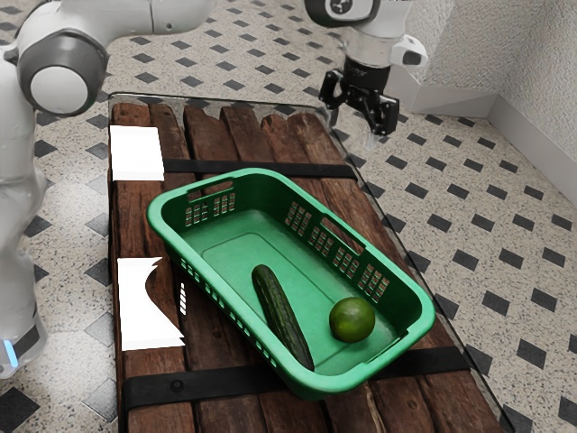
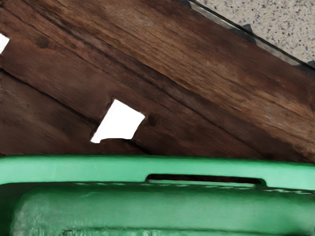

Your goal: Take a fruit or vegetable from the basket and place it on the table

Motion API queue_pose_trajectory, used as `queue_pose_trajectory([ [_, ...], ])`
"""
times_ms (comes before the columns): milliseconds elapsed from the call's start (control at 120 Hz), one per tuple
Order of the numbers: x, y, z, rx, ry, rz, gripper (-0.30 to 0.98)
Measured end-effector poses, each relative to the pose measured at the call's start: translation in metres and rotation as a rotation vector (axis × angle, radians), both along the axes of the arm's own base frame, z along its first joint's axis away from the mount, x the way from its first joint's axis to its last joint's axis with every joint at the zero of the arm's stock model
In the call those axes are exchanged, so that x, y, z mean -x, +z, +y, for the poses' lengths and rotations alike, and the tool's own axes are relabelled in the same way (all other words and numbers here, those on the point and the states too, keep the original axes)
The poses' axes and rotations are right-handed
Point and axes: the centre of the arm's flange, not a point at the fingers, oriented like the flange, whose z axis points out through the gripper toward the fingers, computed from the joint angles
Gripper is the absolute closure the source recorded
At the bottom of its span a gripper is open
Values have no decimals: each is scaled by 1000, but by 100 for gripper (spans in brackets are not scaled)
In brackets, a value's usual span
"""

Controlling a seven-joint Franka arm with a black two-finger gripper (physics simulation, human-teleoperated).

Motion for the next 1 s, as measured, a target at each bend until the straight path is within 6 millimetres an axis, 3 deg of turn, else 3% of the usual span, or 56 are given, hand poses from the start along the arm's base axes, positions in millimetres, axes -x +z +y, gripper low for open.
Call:
queue_pose_trajectory([
  [100,2,0,-13,27,228,14,0],
  [183,7,8,-44,66,307,11,0],
  [283,-7,-11,-20,77,410,51,0],
  [333,-19,-33,-20,79,399,90,0],
  [442,-33,-64,-52,83,285,138,0],
  [550,-51,-98,-63,70,118,151,0],
  [633,-55,-118,-105,66,-78,152,0],
  [767,-40,-155,-154,60,-341,162,0],
  [850,-40,-179,-187,62,-482,158,0],
  [942,-47,-207,-194,62,-575,157,0],
  [1000,-51,-215,-196,62,-624,141,0],
])
